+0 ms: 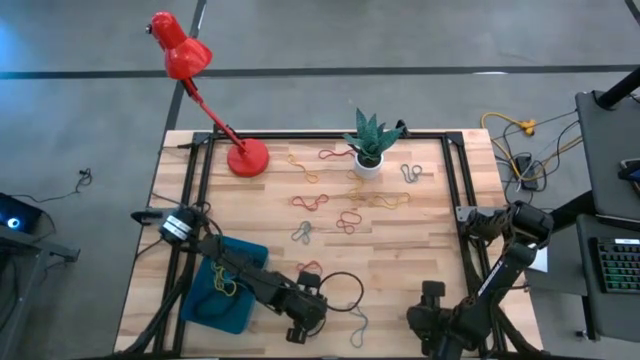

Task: Pick and place rubber bands into bin
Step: Put the blue rubber band into blue bin

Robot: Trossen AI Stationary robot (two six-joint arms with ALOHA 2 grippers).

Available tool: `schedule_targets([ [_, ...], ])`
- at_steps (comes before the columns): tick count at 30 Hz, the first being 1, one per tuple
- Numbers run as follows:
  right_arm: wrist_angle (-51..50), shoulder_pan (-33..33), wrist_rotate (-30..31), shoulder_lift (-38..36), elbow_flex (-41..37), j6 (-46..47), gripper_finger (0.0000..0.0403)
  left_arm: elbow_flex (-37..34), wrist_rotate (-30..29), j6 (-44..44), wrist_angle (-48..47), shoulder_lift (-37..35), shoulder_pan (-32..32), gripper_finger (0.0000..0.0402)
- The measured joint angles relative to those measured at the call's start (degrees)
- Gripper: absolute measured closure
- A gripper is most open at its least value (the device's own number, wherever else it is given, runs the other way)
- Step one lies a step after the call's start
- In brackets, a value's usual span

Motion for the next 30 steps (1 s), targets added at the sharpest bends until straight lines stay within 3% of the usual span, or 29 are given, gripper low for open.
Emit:
schedule_targets([
  [3, 0.0, 0.0, 0.0, 0.0, 0.0, 0.0, 0.0209, -0.7, 1.4, 0.0, -0.1, -0.1, 0.0, 0.0395],
  [11, 0.0, -0.1, 0.0, 0.0, 0.0, 0.0, 0.0209, 1.4, 4.5, 0.0, -10.7, -2.9, 0.1, 0.0401],
  [19, 0.1, -1.2, 0.5, 0.0, 0.0, 0.0, 0.0209, 8.5, -5.9, -0.3, -34.5, -16.7, 0.1, 0.0401],
  [25, 0.2, -4.0, 3.1, -0.1, -0.1, -0.3, 0.0209, 11.1, -8.6, -12.5, -54.8, -28.1, -0.2, 0.0401],
  [30, 0.9, -7.6, 3.2, -0.1, -0.1, -4.5, 0.0209, 8.2, -0.5, -23.9, -66.1, -32.5, -1.1, 0.0401],
])
